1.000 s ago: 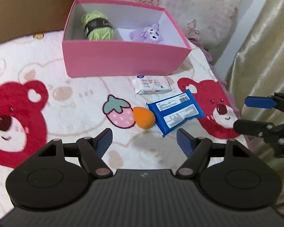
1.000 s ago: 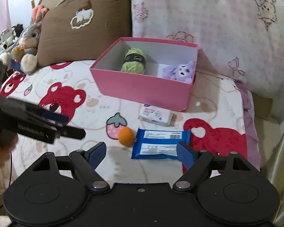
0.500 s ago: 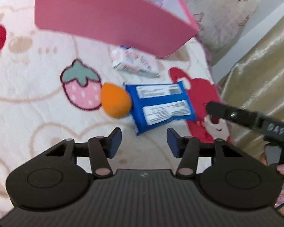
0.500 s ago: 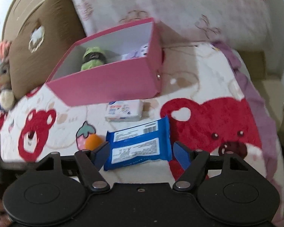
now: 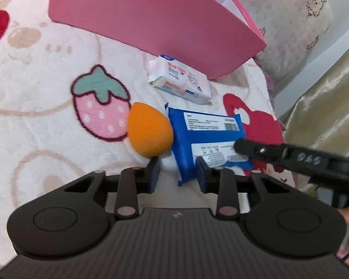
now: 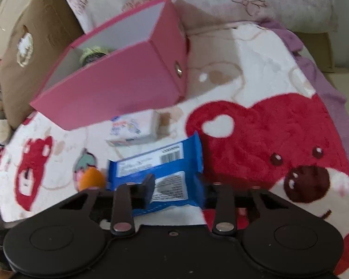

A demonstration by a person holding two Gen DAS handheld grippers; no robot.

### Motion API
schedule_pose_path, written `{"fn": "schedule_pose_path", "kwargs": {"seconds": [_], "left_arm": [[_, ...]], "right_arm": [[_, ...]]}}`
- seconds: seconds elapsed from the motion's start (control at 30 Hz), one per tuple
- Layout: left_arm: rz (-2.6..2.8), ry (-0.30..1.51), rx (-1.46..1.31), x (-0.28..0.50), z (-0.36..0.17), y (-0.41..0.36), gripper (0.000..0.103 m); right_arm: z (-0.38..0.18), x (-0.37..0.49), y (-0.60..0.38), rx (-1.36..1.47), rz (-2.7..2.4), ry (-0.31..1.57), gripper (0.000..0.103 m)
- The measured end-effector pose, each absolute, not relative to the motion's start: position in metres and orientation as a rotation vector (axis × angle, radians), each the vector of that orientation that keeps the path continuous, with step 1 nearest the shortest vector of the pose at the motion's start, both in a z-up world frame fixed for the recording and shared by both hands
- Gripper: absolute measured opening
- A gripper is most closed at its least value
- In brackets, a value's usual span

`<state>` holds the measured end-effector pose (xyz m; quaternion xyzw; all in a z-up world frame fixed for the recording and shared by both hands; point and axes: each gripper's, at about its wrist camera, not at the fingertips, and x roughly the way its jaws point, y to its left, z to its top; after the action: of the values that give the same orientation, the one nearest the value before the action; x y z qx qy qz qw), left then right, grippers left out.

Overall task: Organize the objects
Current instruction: 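Close the right tool on the edge of the blue wipes packet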

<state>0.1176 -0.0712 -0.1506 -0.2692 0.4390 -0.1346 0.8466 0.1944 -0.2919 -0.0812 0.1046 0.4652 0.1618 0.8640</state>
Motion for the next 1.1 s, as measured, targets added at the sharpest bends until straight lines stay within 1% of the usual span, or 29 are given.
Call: {"fn": "schedule_pose_path", "kwargs": {"seconds": [0.07,0.13,0.27,0.37,0.4,0.47,0.53,0.67,0.7,0.73,0.77,0.87,0.9,0.93,1.0,1.03,1.07,1.1], "left_arm": [[-0.308,0.929,-0.588,0.121,-0.152,-0.073,0.019],[-0.314,0.931,-0.586,0.121,-0.151,-0.075,0.018],[-0.328,0.942,-0.552,0.117,-0.145,-0.077,0.017],[-0.390,0.978,-0.574,0.108,-0.140,-0.076,0.014],[-0.422,0.986,-0.612,0.102,-0.140,-0.075,0.013],[-0.436,0.999,-0.601,0.092,-0.139,-0.076,0.013],[-0.375,0.973,-0.524,0.088,-0.138,-0.076,0.013],[-0.367,0.971,-0.585,0.093,-0.144,-0.065,0.013],[-0.366,0.972,-0.590,0.093,-0.145,-0.063,0.013],[-0.359,0.978,-0.585,0.094,-0.147,-0.064,0.013],[-0.358,0.980,-0.583,0.095,-0.148,-0.065,0.013],[-0.385,0.982,-0.611,0.093,-0.152,-0.066,0.014],[-0.403,0.982,-0.631,0.093,-0.154,-0.068,0.019],[-0.417,0.989,-0.649,0.092,-0.156,-0.069,0.020],[-0.413,0.998,-0.636,0.093,-0.157,-0.074,0.020],[-0.408,0.999,-0.627,0.094,-0.158,-0.076,0.021],[-0.406,0.997,-0.627,0.096,-0.158,-0.076,0.022],[-0.402,0.994,-0.634,0.098,-0.159,-0.077,0.024]], "right_arm": [[-0.085,0.193,-0.297,0.265,0.330,0.984,0.029],[-0.085,0.191,-0.301,0.300,0.315,0.989,0.026],[-0.077,0.180,-0.299,0.276,0.296,0.991,0.018],[-0.073,0.168,-0.298,0.322,0.358,1.037,0.009],[-0.072,0.162,-0.296,0.342,0.371,1.064,0.009],[-0.070,0.150,-0.285,0.255,0.354,1.093,0.009],[-0.064,0.138,-0.277,0.145,0.347,1.034,0.009],[-0.051,0.140,-0.288,0.130,0.364,0.949,0.016],[-0.049,0.145,-0.292,0.132,0.368,0.941,0.026],[-0.048,0.152,-0.295,0.121,0.358,0.930,0.030],[-0.049,0.158,-0.295,0.106,0.346,0.922,0.032],[-0.057,0.181,-0.302,0.086,0.329,0.922,0.032],[-0.060,0.187,-0.305,0.096,0.331,0.926,0.034],[-0.065,0.195,-0.310,0.117,0.341,0.939,0.036],[-0.073,0.202,-0.315,0.159,0.369,0.954,0.045],[-0.078,0.204,-0.317,0.182,0.380,0.960,0.047],[-0.082,0.205,-0.317,0.191,0.392,0.966,0.053],[-0.086,0.206,-0.316,0.190,0.406,0.974,0.057]]}}
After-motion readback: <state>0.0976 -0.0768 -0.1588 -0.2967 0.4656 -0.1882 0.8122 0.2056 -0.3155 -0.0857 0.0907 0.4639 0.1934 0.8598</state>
